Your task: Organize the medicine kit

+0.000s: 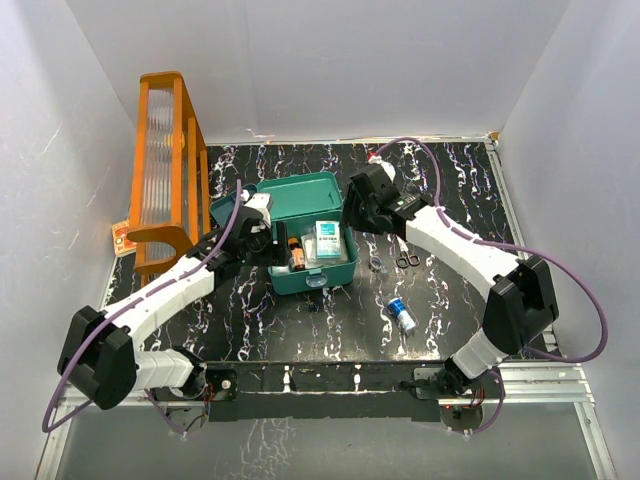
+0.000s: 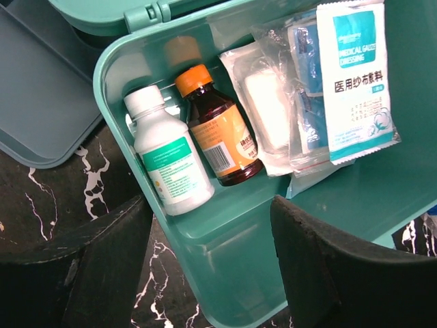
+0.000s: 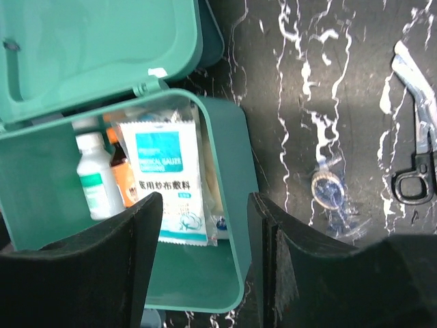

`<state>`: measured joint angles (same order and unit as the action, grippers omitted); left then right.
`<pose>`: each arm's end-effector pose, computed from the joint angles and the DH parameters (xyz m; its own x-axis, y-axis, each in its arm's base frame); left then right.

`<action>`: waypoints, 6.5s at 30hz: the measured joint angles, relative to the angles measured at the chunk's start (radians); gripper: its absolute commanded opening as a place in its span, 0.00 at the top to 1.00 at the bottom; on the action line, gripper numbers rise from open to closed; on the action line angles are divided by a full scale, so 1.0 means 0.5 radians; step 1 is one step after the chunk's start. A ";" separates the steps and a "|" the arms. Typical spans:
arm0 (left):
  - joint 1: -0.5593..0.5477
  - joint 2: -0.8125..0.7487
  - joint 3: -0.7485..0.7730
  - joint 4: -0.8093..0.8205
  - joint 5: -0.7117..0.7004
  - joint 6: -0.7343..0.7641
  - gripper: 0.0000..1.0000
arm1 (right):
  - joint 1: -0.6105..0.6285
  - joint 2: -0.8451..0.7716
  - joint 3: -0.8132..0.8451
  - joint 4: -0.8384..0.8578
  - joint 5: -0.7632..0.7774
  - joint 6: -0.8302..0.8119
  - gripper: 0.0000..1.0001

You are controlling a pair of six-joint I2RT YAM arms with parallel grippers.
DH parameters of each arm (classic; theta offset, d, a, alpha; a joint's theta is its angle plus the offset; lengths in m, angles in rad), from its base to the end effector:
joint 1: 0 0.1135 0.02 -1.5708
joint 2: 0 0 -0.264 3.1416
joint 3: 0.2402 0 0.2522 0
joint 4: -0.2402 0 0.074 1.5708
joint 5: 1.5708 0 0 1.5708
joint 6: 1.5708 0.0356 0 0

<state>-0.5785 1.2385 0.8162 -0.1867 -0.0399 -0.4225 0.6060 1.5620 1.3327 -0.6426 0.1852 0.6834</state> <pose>0.2283 -0.1474 0.2547 -0.6496 -0.0651 -0.7575 0.2769 0.9076 -0.3155 0.2832 0.1883 0.2968 -0.7799 0.2146 -0.5879 0.0387 0.9541 0.2969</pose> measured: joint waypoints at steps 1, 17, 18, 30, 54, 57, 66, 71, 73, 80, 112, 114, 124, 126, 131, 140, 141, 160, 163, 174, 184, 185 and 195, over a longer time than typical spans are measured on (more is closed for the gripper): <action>0.003 0.017 0.005 0.007 0.005 0.005 0.34 | -0.011 0.002 -0.015 -0.003 -0.023 0.000 0.50; 0.009 0.401 0.243 0.195 0.063 0.021 0.36 | -0.257 0.135 -0.098 0.025 -0.446 -0.003 0.52; 0.012 0.437 0.272 0.210 0.066 0.020 0.36 | -0.275 0.135 -0.103 0.041 -0.458 -0.002 0.52; 0.037 0.876 0.677 0.303 0.073 0.047 0.36 | -0.454 0.192 -0.087 0.188 -0.497 -0.024 0.52; 0.159 1.160 1.338 -0.029 -0.011 0.120 0.14 | -0.656 0.488 0.372 0.250 -0.427 -0.108 0.38; 0.182 1.053 1.337 -0.143 -0.093 0.116 0.31 | -0.679 0.383 0.366 0.216 -0.382 -0.102 0.39; 0.224 0.775 1.089 -0.388 -0.671 -0.009 0.40 | -0.706 -0.018 0.151 0.224 -0.269 -0.002 0.41; 0.275 0.932 1.049 -0.491 -0.739 -0.112 0.39 | -0.706 -0.044 0.058 0.214 -0.253 0.045 0.42; 0.302 1.032 1.049 -0.498 -0.727 -0.148 0.39 | -0.706 -0.044 0.053 0.197 -0.249 0.051 0.42; 0.395 1.369 1.049 -0.491 -0.600 -0.176 0.52 | -0.706 -0.045 0.053 0.188 -0.231 0.050 0.42; 0.210 1.172 0.759 -0.574 -0.337 -0.169 0.74 | -0.719 -0.404 -0.287 -0.031 -0.283 0.188 0.42; 0.132 1.132 0.738 -0.608 -0.341 -0.192 0.74 | -0.719 -0.411 -0.307 -0.054 -0.311 0.190 0.43; -0.085 0.662 0.295 -0.699 -0.315 -0.303 0.73 | -0.719 -0.796 -0.792 -0.102 -0.368 0.155 0.44; -0.101 0.558 0.175 -0.663 -0.259 -0.307 0.72 | -0.719 -0.909 -0.922 -0.079 -0.397 0.146 0.44; -0.138 0.484 -0.037 -0.523 -0.084 -0.272 0.71 | -0.719 -0.964 -1.153 -0.004 -0.433 0.108 0.46; -0.204 0.478 -0.056 -0.425 -0.026 -0.135 0.77 | -0.716 -0.909 -1.354 0.084 -0.427 0.095 0.45; -0.213 0.478 -0.056 -0.418 -0.027 -0.124 0.78 | -0.716 -0.905 -1.357 0.085 -0.420 0.095 0.45; -0.358 0.379 -0.046 -0.408 -0.124 -0.102 0.47 | -0.632 -0.986 -1.516 0.045 -0.446 0.226 0.41; -0.359 0.246 0.015 -0.495 -0.146 -0.061 0.44 | -0.572 -0.999 -1.519 0.037 -0.421 0.311 0.41; -0.359 -0.173 0.142 -0.315 -0.312 0.161 0.37 | -0.169 -0.858 -1.519 -0.002 -0.249 0.575 0.47; -0.359 -0.387 0.004 -0.065 -0.489 0.197 0.34 | 0.082 -0.822 -1.479 -0.256 -0.040 0.681 0.42; -0.359 -0.388 0.004 -0.053 -0.500 0.199 0.34 | 0.094 -0.813 -1.455 -0.297 -0.019 0.680 0.42; -0.359 -0.388 0.003 -0.036 -0.533 0.201 0.33 | 0.112 -0.986 -1.331 -0.532 0.073 0.690 0.41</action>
<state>-0.7578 1.0447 0.8177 -0.2047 -0.3065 -0.3218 0.6621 1.0687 0.6674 -0.9085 0.2218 1.0283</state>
